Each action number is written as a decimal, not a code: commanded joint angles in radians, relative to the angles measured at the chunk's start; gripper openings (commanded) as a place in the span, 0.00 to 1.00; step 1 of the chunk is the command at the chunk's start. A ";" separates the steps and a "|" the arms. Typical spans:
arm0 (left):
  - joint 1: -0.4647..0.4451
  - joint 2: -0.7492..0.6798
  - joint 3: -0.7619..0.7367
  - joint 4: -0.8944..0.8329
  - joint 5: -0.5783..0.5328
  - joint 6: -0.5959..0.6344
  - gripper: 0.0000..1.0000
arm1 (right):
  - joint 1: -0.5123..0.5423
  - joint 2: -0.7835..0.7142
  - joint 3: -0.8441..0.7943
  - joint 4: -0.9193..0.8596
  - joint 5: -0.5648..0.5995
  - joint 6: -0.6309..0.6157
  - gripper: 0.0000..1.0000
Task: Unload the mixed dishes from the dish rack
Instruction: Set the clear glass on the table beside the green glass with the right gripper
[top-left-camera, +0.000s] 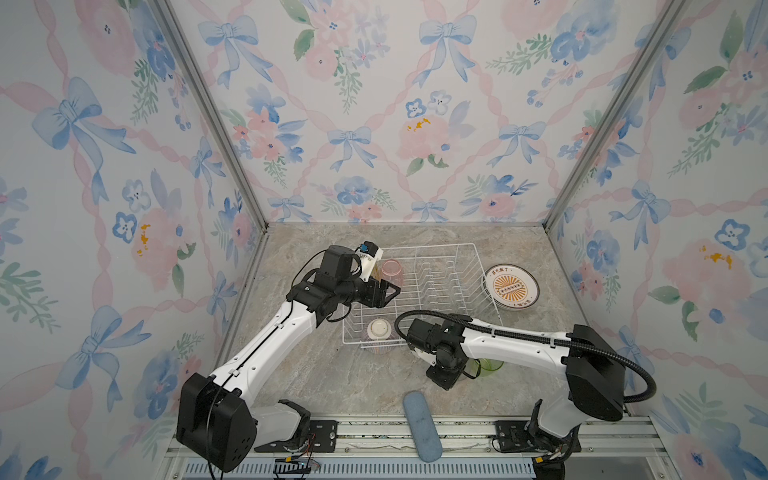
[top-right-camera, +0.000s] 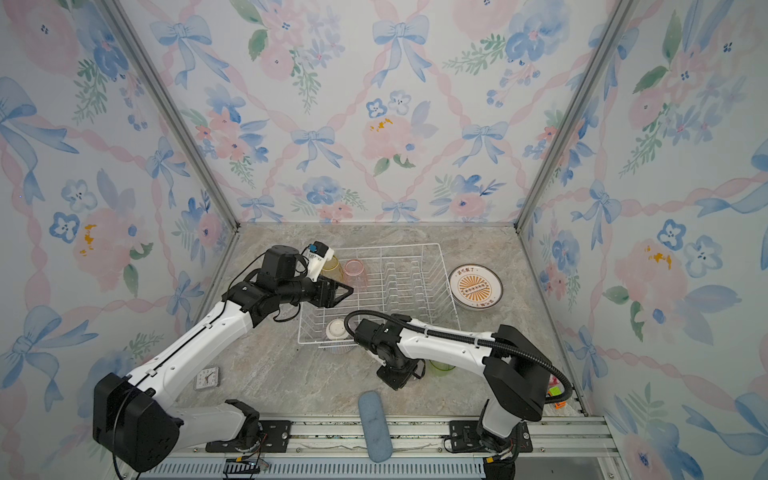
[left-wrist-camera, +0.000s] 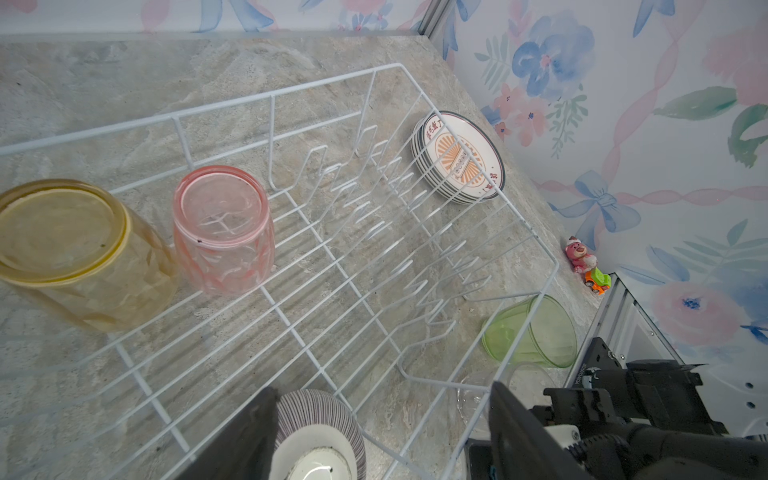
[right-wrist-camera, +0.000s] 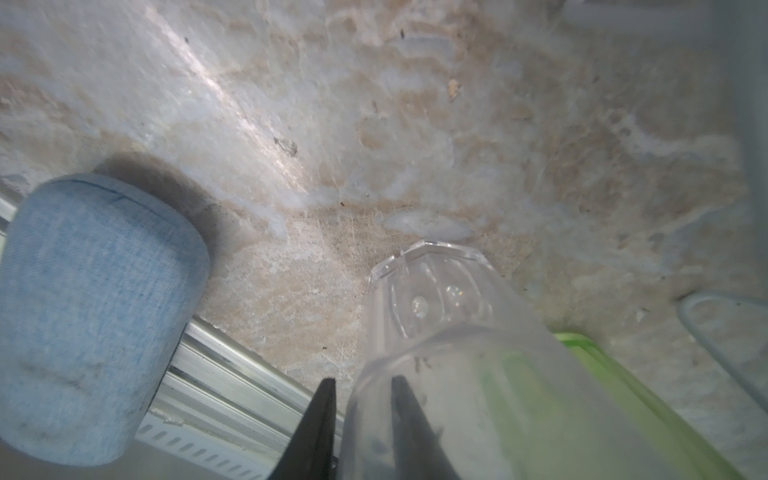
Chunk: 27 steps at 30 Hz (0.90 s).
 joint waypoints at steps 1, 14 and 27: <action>0.007 -0.023 0.002 -0.026 0.004 -0.001 0.74 | -0.026 -0.011 -0.005 -0.022 0.056 0.029 0.29; 0.007 -0.029 0.002 -0.032 0.002 0.004 0.74 | -0.059 -0.013 0.002 -0.041 0.112 0.051 0.30; 0.007 -0.024 0.003 -0.032 0.009 0.006 0.75 | -0.087 -0.037 0.004 -0.041 0.132 0.053 0.31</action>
